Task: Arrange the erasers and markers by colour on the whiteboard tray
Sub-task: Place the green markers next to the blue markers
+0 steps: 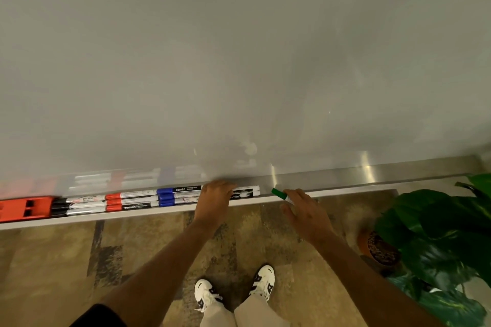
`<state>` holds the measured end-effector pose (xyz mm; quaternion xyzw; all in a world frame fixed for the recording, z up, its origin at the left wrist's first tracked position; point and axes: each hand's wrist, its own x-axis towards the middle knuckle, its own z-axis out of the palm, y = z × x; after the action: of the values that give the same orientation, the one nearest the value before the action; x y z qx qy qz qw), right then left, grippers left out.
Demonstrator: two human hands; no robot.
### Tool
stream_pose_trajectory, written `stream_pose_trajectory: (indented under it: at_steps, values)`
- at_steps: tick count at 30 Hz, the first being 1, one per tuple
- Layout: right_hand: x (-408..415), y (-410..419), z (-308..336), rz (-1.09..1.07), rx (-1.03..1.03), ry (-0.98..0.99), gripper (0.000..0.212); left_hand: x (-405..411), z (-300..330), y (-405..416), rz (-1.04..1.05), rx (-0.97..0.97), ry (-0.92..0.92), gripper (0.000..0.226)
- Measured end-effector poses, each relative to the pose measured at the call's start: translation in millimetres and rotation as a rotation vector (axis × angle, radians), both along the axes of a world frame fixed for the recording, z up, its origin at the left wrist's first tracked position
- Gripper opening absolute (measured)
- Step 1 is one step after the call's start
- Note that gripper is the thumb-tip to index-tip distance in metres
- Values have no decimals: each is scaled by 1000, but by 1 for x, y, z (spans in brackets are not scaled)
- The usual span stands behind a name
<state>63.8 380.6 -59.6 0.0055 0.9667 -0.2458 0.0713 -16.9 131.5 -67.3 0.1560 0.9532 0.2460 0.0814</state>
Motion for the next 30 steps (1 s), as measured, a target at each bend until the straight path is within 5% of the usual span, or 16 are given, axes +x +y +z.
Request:
stream_pose_trajectory:
  at_steps: [6,10,16,30]
  values:
    - [-8,-13,7,-18,-44,83,21,7,-5,0,-141,-211,65,51]
    - [-26,-30,10,53,-7,149,17,8,0,-7,-130,-222,89,43]
    - [-56,-70,13,223,69,207,21,10,17,-41,19,-48,145,18]
    - [-74,-118,-6,254,312,125,35,36,11,-114,-2,82,26,25]
